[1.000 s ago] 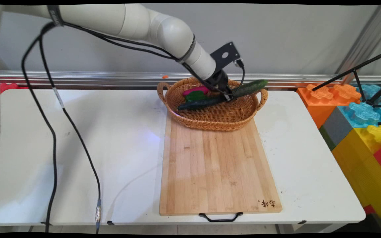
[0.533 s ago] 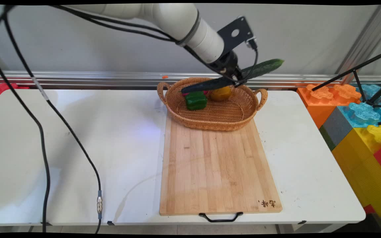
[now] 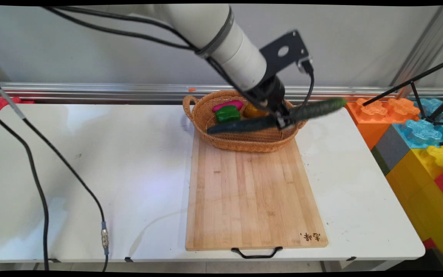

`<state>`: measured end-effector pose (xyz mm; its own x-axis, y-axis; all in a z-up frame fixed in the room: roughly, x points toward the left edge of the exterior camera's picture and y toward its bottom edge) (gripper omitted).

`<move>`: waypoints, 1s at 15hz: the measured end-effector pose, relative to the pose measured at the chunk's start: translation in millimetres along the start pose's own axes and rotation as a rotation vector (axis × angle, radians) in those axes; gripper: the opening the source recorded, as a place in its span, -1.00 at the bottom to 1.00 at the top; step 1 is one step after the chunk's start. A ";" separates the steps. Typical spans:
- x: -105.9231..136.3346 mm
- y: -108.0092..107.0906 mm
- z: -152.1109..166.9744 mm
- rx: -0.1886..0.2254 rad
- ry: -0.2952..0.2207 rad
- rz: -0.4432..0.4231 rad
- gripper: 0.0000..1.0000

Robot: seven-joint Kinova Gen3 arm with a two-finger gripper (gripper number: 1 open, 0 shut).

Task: Place the picked object on the cutting board

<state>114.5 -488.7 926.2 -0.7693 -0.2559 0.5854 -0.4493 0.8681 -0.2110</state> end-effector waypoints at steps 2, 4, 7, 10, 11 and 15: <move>-10.6 14.6 2.4 -0.038 -0.023 0.013 -1.00; -28.0 23.9 11.8 -0.062 -0.051 0.030 -1.00; -50.8 27.0 29.7 -0.073 -0.077 0.046 -1.00; -74.0 28.4 51.9 -0.074 -0.103 0.055 -1.00; -81.5 29.1 60.0 -0.074 -0.112 0.057 -1.00; -104.8 32.9 84.0 -0.079 -0.139 0.066 -1.00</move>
<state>142.2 -469.0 792.2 -0.8537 -0.2490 0.4574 -0.3632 0.9141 -0.1803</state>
